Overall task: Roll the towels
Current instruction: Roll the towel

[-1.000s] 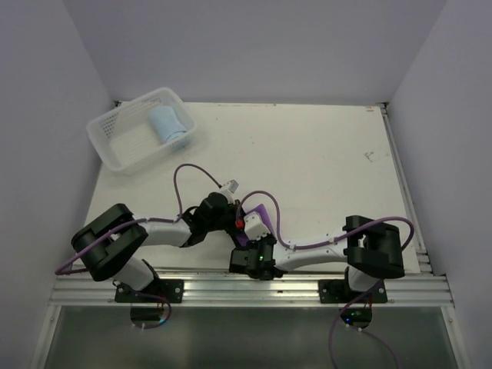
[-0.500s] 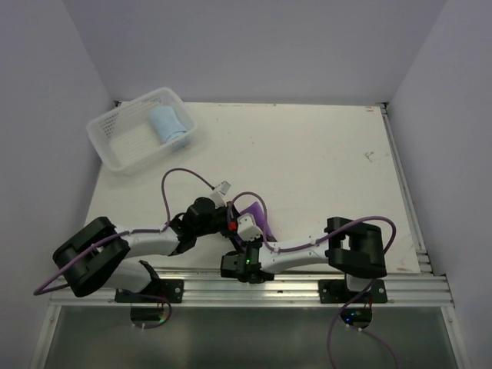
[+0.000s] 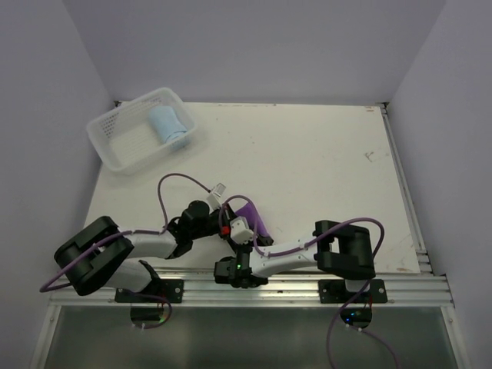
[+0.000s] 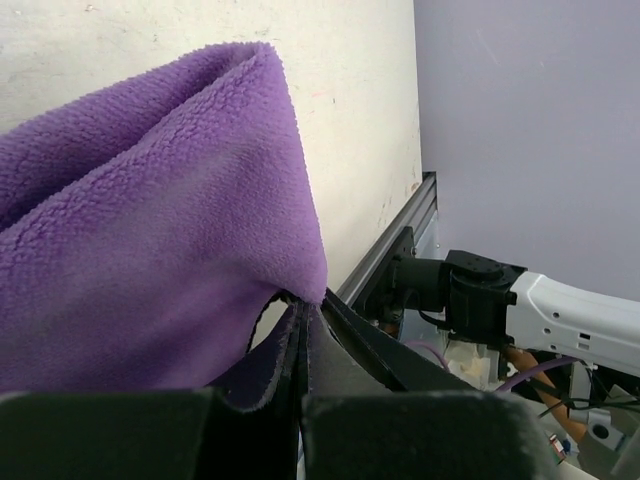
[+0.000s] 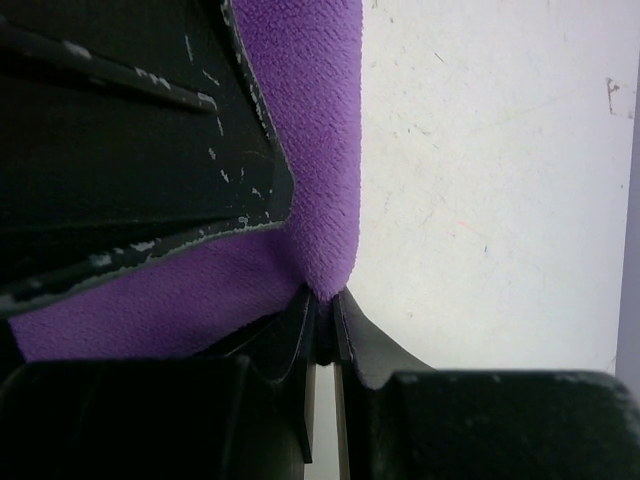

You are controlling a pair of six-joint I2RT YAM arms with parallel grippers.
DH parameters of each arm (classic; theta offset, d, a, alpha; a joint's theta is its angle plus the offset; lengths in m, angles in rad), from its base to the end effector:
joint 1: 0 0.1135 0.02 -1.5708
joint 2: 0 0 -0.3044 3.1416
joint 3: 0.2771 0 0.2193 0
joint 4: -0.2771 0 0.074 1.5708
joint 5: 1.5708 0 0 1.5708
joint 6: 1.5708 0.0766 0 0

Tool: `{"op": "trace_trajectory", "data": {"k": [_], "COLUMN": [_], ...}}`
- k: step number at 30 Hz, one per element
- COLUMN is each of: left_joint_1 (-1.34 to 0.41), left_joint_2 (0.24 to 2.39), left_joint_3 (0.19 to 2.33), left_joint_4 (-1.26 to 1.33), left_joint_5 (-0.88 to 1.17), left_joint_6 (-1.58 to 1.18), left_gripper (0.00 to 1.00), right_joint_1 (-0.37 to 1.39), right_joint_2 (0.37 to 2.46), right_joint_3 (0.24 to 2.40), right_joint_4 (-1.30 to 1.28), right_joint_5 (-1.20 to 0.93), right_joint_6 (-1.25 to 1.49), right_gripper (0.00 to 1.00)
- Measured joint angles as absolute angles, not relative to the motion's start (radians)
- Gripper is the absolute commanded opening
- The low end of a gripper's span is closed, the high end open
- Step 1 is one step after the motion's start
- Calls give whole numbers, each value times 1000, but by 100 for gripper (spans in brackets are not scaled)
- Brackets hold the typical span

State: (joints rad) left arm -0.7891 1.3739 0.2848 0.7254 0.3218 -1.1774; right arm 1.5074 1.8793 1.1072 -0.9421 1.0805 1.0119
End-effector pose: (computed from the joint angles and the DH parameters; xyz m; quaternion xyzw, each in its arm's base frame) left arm 0.1578 -0.1934 0.2007 -0.0676 0.8150 -0.5394 0.2008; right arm 0.0858 0.2848 0.1904 -0.2455 0.8202 -0.2156 0.4696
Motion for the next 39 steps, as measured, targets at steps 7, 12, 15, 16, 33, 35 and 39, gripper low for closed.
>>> {"op": "trace_trajectory", "data": {"k": [7,12,15,16,33,35,39], "left_joint_1": [-767,-714,-672,-667,-643,-634,-625], "left_joint_2": [1285,1145,1036,1011,1107,1118,1143], "left_joint_3": [283,248,245,245,407,408,389], "left_joint_4": [617,468,368,346,183,205,333], "left_joint_5": [285,240,189,171,117,128,167], "left_joint_6": [-1140,-1102,-1063,-1051,-890,-867,-813], "left_gripper": [0,0,25,29,64,64,68], "right_joint_1": [1512,1514,1514,1514,1514,1513,1504], "right_joint_2": [1890,1872,1801,1766,1468,1424,1362], "right_joint_3": [1132,1089,970,931,651,619,591], "right_joint_4": [-926,-849,-756,-728,-306,-273,-234], "right_joint_5": [1088,1071,1022,1008,817,798,737], "right_joint_6": [991,936,851,824,478,448,392], "right_gripper": [0,0,0,0,0,0,0]}}
